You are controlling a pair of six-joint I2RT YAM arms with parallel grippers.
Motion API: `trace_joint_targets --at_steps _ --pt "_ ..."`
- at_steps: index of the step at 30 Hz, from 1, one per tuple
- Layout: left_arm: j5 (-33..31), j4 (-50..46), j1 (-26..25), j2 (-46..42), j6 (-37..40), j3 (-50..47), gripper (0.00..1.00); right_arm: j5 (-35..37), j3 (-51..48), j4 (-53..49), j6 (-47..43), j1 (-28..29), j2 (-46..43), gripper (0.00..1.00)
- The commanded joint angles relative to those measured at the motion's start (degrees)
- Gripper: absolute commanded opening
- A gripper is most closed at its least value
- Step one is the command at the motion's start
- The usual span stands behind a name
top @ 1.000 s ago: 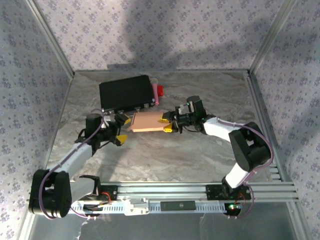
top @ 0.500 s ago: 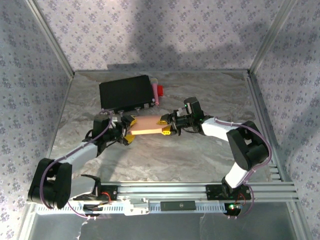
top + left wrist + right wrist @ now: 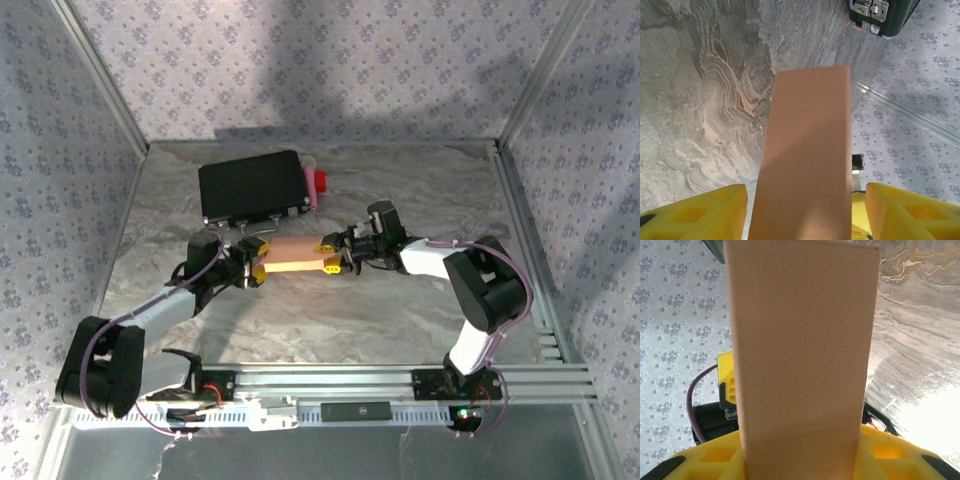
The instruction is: Fold the paper box
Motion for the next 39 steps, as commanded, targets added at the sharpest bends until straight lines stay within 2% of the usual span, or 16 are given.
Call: trace_joint_targets --at_steps 1,10,15,19,21,23,26,30,34,36,37,39 --pt "-1.24 -0.27 -0.58 -1.74 -1.8 -0.19 0.63 -0.19 -0.82 1.78 1.12 0.43 1.23 0.41" --pt "-3.67 -1.89 -2.02 -3.97 -5.37 -1.51 0.6 0.28 -0.94 4.59 3.23 0.6 2.34 0.41" --pt "-3.87 -2.01 -2.16 -3.75 -6.29 -1.5 0.5 0.37 -1.07 4.64 3.31 0.87 2.55 0.41" --pt "-5.05 -4.28 -2.29 -5.46 -6.51 -1.5 0.48 0.38 -1.07 4.59 3.33 0.77 2.38 0.42" --pt "-5.4 -5.96 -2.29 -6.42 -6.43 -1.27 0.48 0.09 -1.06 4.26 2.94 0.69 2.38 0.47" --pt "-6.0 -8.85 -2.3 -7.68 -6.01 -0.55 0.48 0.02 -1.29 3.47 2.28 0.61 2.14 0.6" --pt "-7.62 -14.11 -2.29 -9.96 -5.3 0.58 0.47 0.66 -2.0 1.18 0.3 0.08 0.15 0.72" --pt "-9.86 -19.45 -2.29 -12.92 -5.93 1.37 0.46 2.49 -0.66 -11.76 -9.46 -1.55 -5.62 0.83" --pt "-10.69 -25.74 -2.28 -14.59 -8.01 2.55 0.46 6.82 1.32 -25.58 -21.76 -4.28 -12.96 0.83" --pt "-10.7 -28.51 -2.29 -15.27 -9.74 2.93 0.46 13.3 4.53 -36.18 -33.41 -4.83 -18.0 0.81" --pt "-10.83 -29.52 -2.23 -15.69 -10.47 3.15 0.46 19.0 6.75 -42.63 -40.19 -4.18 -20.64 0.81" --pt "-11.82 -33.2 -2.13 -16.67 -10.94 3.94 0.46 30.46 8.26 -48.2 -49.58 -1.12 -25.68 0.78"
